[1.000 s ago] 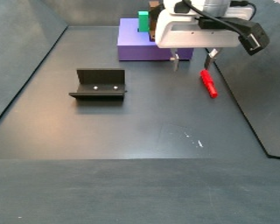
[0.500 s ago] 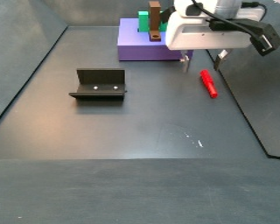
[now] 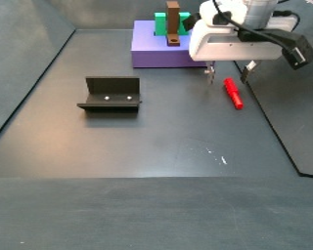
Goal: Pick up the red object. Move up. Place the red object on the fixture. Regrasp the red object. Move to above the board. Insert the red object.
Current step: Pick up the red object.
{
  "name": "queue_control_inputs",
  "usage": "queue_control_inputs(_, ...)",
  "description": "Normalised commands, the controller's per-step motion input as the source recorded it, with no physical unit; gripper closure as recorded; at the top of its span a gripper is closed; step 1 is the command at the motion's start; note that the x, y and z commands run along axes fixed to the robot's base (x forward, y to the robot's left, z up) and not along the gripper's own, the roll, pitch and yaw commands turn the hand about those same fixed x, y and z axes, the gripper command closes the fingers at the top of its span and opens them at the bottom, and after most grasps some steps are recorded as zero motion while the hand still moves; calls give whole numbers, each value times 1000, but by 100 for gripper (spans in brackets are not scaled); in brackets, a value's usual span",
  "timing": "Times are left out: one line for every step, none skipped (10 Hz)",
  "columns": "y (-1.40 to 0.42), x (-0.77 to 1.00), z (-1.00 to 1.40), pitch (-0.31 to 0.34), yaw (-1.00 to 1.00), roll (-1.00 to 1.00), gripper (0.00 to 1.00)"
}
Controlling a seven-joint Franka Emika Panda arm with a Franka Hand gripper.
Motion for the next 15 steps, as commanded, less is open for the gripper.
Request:
queue_control_inputs(0, 0, -157, -90, 0, -56, 0)
queue_control_inputs(0, 0, -109, -69, 0, -49, 0)
queue_control_inputs(0, 26, -49, -46, 0, -46, 0)
queue_control_inputs(0, 0, -83, -47, 0, -31, 0)
queue_control_inputs(0, 0, -111, -47, 0, -1, 0)
queue_control_inputs(0, 0, -143, -51, 0, 0, 0)
queue_control_inputs(9, -3, -129, -49, 0, 0, 0)
queue_control_inputs(0, 0, -66, -21, -43, 86, 0)
queue_control_inputs(0, 0, 0, 0, -77, 117, 0)
queue_control_inputs(0, 0, 0, 0, -57, 104, 0)
queue_control_inputs(0, 0, 0, 0, -54, 81, 0)
queue_control_inputs(0, 0, 0, 0, -43, 54, 0)
queue_control_inputs(0, 0, 0, 0, -71, 53, 0)
queue_control_inputs(0, 0, 0, 0, -91, 49, 0)
queue_control_inputs(0, 0, 0, 0, -54, 16, 0)
